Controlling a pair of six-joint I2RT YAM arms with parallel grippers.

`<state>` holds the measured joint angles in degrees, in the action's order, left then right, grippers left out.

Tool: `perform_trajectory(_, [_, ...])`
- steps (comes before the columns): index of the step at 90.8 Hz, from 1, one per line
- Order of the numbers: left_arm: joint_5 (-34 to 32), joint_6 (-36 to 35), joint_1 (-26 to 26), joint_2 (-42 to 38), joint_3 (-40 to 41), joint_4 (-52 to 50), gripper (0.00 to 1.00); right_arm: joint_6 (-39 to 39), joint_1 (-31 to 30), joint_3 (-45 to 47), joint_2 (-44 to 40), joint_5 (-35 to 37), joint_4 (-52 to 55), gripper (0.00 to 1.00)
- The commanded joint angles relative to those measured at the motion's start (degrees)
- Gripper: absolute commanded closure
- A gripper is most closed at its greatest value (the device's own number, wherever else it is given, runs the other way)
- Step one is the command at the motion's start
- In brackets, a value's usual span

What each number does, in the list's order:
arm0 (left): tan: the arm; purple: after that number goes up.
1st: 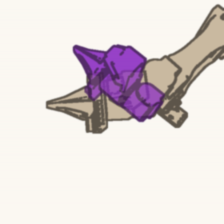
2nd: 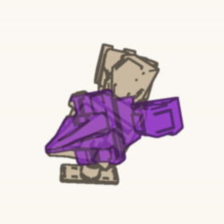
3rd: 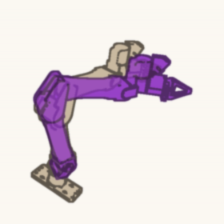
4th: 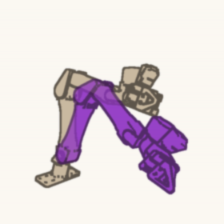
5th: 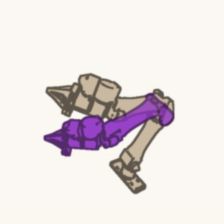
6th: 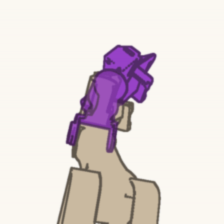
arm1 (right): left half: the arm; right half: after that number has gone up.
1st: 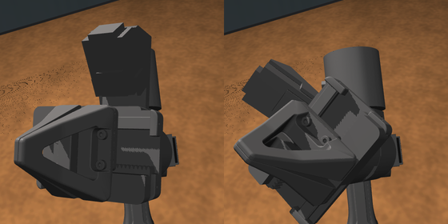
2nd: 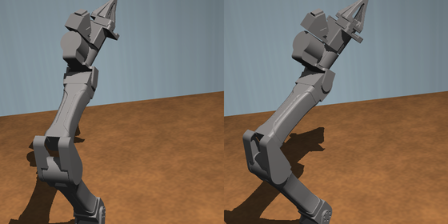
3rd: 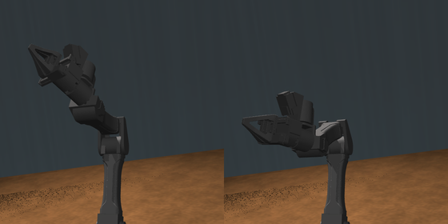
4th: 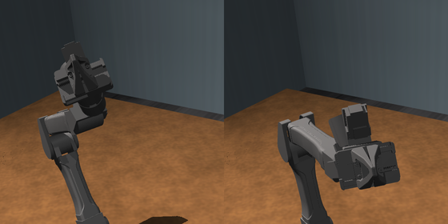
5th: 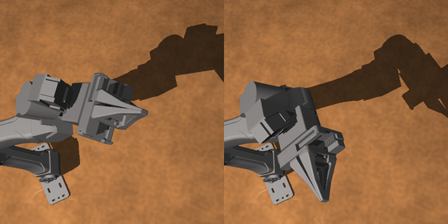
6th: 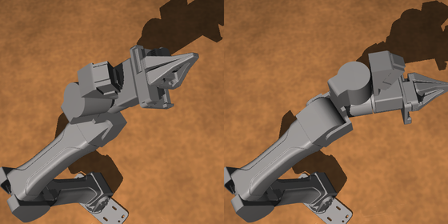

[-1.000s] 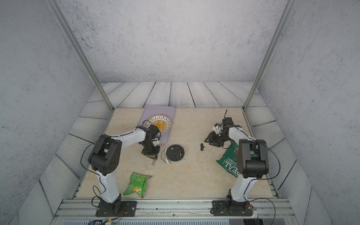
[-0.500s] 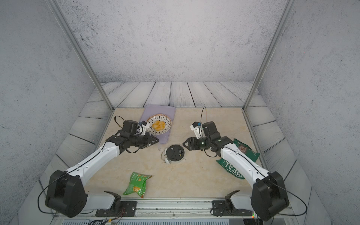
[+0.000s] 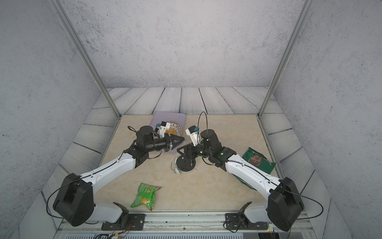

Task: Remove the battery from the alarm
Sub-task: Pick up the screwdriver from the center of the board, then adjust the alarm at the center of the board.

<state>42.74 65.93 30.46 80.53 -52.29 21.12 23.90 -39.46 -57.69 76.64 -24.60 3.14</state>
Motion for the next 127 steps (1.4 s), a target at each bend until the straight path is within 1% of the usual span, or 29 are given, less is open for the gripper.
perform_trajectory(1, [0.1, 3.5, 0.5, -0.4, 1.4, 6.7, 1.00, -2.4, 0.0, -0.6, -0.5, 4.1, -1.7, 0.47])
perform_trajectory(15, [0.8, 5.9, 1.1, 0.5, 2.2, 9.7, 1.00, -2.5, 0.0, 0.2, -1.6, 5.1, -3.0, 0.60])
perform_trajectory(29, [1.8, 6.8, 1.6, 1.1, 3.3, 11.9, 1.00, -2.5, 0.1, 0.8, -2.8, 8.8, -3.0, 0.66])
perform_trajectory(45, [4.9, 11.3, 1.6, 4.0, 4.7, 20.2, 1.00, -4.6, 0.2, 1.1, -3.5, 9.3, -2.2, 0.83])
perform_trajectory(50, [5.4, 12.9, 1.6, 5.1, 5.4, 22.9, 1.00, -5.2, 0.3, 1.3, -4.1, 9.6, -1.9, 0.90])
perform_trajectory(56, [6.0, 13.7, 1.5, 6.1, 5.5, 24.4, 1.00, -6.6, 0.6, 1.5, -4.8, 9.6, -1.5, 1.00])
perform_trajectory(60, [6.4, 13.2, 1.0, 6.4, 5.3, 23.4, 1.00, -8.0, 0.7, 1.3, -5.2, 9.6, -0.2, 1.00])
perform_trajectory(61, [6.4, 13.0, 0.9, 6.3, 5.2, 23.0, 0.99, -8.6, 0.7, 1.2, -5.2, 9.6, 0.3, 1.00])
perform_trajectory(65, [6.5, 11.6, -0.2, 6.0, 4.9, 20.8, 0.89, -11.1, 0.7, 0.2, -5.1, 9.4, 3.6, 1.00])
perform_trajectory(70, [7.3, 7.6, -2.0, 4.6, 3.6, 15.3, 0.73, -14.3, 0.7, -1.7, -4.5, 9.9, 10.1, 1.00])
perform_trajectory(73, [7.6, 3.7, -2.8, 3.4, 2.4, 8.3, 0.64, -16.2, 0.7, -3.0, -4.1, 11.3, 15.2, 1.00])
perform_trajectory(76, [7.2, -1.5, -3.7, 1.8, 0.6, -0.9, 0.59, -18.3, 0.7, -4.1, -3.9, 12.4, 20.3, 1.00])
perform_trajectory(79, [5.8, -8.5, -4.8, 0.5, -1.4, -10.3, 0.55, -19.7, 0.7, -5.2, -3.9, 13.4, 25.0, 1.00])
perform_trajectory(83, [2.1, -17.4, -5.8, -1.0, -4.3, -22.7, 0.49, -21.7, 0.7, -6.1, -3.9, 13.8, 30.5, 1.00])
perform_trajectory(88, [-2.9, -27.8, -6.0, -1.3, -7.3, -33.5, 0.42, -22.0, 0.8, -7.2, -4.0, 14.9, 37.6, 1.00])
perform_trajectory(93, [-7.0, -36.0, -6.1, 0.3, -10.4, -40.6, 0.39, -20.9, 0.7, -8.4, -3.8, 15.4, 43.9, 1.00])
perform_trajectory(101, [-9.1, -43.5, -6.0, 6.4, -14.3, -46.4, 0.36, -18.2, 0.5, -9.8, -2.6, 14.2, 51.1, 1.00])
perform_trajectory(108, [-9.1, -48.1, -5.4, 13.4, -20.7, -52.2, 0.36, -15.6, 0.4, -12.1, -0.1, 13.2, 57.0, 1.00])
perform_trajectory(115, [-11.2, -53.1, -4.1, 20.7, -27.5, -57.9, 0.36, -14.6, 0.4, -16.9, 4.0, 12.7, 66.1, 1.00])
perform_trajectory(121, [-13.5, -55.3, -2.6, 25.4, -31.0, -60.8, 0.36, -14.5, 0.1, -20.6, 7.7, 12.3, 72.2, 1.00])
perform_trajectory(127, [-13.5, -55.9, -1.6, 28.7, -33.2, -61.7, 0.35, -14.6, -0.3, -22.9, 9.9, 12.0, 75.9, 1.00])
